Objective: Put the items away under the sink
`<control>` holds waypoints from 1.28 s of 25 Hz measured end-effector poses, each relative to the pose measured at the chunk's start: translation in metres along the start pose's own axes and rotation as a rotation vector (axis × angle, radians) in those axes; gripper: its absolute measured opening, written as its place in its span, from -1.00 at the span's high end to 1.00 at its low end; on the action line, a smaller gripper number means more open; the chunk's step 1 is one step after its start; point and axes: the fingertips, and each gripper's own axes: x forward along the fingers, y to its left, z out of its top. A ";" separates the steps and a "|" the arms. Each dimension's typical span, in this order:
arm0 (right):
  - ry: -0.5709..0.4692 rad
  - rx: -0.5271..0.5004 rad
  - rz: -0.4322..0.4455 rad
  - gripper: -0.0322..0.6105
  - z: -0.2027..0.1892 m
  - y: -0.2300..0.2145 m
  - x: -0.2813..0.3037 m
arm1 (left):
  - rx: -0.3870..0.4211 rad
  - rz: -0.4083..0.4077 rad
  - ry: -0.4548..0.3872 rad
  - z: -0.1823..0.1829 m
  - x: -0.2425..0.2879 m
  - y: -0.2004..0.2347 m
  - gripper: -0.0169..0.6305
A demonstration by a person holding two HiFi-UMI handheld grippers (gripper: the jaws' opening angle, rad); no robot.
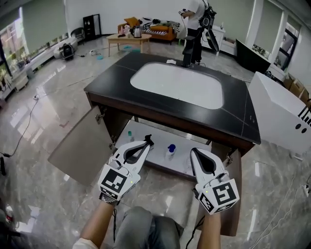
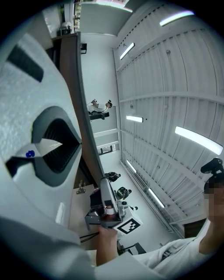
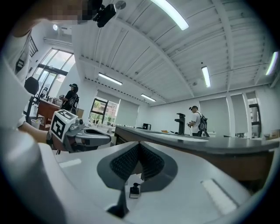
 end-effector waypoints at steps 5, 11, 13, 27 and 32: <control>0.024 0.042 -0.013 0.88 0.081 -0.026 0.013 | -0.003 0.013 0.027 0.078 0.009 0.044 0.95; 0.085 0.010 -0.006 0.88 0.219 -0.048 0.005 | -0.007 0.045 0.040 0.218 0.006 0.077 0.95; 0.082 0.002 -0.008 0.88 0.275 -0.050 -0.003 | 0.003 0.044 0.046 0.271 0.000 0.081 0.95; 0.050 -0.020 -0.015 0.88 0.506 -0.034 -0.093 | 0.032 0.052 0.015 0.503 -0.056 0.050 0.95; 0.064 -0.060 0.002 0.88 0.526 -0.017 -0.127 | 0.058 0.060 0.001 0.534 -0.077 0.020 0.95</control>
